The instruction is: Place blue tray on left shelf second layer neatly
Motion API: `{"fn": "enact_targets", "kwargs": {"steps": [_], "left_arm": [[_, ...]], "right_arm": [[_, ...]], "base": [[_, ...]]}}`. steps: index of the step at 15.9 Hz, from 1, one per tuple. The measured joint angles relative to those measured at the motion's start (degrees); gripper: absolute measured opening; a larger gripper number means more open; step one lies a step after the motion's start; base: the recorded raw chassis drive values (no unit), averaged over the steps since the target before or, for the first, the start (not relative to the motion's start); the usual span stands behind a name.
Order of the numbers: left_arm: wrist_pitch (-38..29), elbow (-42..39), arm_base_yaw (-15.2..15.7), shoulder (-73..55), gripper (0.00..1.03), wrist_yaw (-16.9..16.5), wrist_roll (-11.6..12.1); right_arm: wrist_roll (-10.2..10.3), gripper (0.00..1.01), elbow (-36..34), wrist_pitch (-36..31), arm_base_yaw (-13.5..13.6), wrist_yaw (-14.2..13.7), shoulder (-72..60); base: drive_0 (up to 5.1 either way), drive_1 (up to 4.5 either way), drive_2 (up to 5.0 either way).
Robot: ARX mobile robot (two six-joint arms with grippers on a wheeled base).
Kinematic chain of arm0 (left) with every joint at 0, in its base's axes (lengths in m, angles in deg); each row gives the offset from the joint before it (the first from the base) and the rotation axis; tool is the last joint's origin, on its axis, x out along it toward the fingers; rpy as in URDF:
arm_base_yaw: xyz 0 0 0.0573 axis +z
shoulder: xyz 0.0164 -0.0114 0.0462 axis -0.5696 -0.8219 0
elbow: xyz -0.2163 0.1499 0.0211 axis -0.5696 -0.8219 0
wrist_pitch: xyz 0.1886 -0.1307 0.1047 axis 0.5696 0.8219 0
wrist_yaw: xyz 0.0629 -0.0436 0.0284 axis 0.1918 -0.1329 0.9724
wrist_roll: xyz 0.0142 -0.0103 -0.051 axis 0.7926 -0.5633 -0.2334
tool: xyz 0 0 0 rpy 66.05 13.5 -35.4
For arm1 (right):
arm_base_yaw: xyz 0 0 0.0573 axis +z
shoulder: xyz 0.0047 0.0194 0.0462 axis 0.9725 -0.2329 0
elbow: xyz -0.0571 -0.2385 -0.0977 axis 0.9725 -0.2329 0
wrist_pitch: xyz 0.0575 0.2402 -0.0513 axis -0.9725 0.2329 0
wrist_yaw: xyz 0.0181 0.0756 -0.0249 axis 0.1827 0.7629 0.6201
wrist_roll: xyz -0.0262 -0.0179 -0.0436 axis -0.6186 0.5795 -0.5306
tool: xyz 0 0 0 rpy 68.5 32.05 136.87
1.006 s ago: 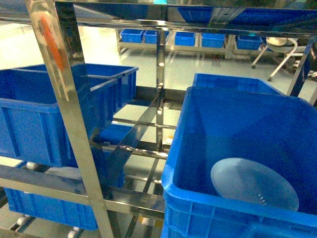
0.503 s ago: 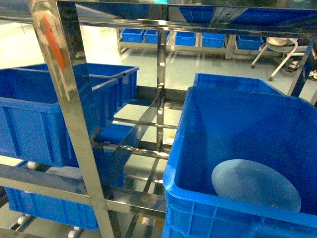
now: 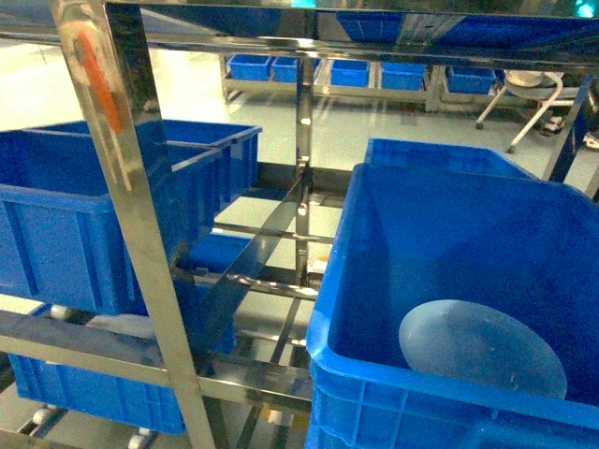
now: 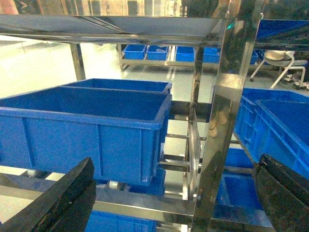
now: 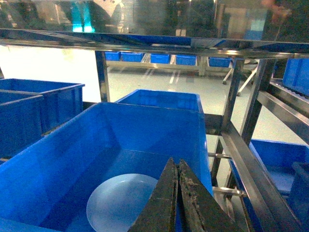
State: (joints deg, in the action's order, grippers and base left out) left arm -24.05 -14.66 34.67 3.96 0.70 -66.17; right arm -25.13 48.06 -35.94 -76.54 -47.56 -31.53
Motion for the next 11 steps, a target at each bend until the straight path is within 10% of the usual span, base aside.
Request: {"fn": "enact_targets", "kwargs": {"steps": [2, 7, 11], "left_arm": [[0.0, 0.0, 0.0, 0.0, 0.98, 0.1, 0.0], [0.0, 0.0, 0.0, 0.0, 0.98, 0.0, 0.0], [0.0, 0.0, 0.0, 0.0, 0.98, 0.0, 0.0]], "right_arm": [[0.0, 0.02, 0.0, 10.1, 0.0, 0.0, 9.0], [0.0, 0.02, 0.0, 9.7, 0.0, 0.0, 9.5], [0.0, 0.46, 0.0, 10.0, 0.0, 0.0, 9.5]], "base": [[0.0, 0.00, 0.0], [0.0, 0.00, 0.0], [0.0, 0.00, 0.0]]}}
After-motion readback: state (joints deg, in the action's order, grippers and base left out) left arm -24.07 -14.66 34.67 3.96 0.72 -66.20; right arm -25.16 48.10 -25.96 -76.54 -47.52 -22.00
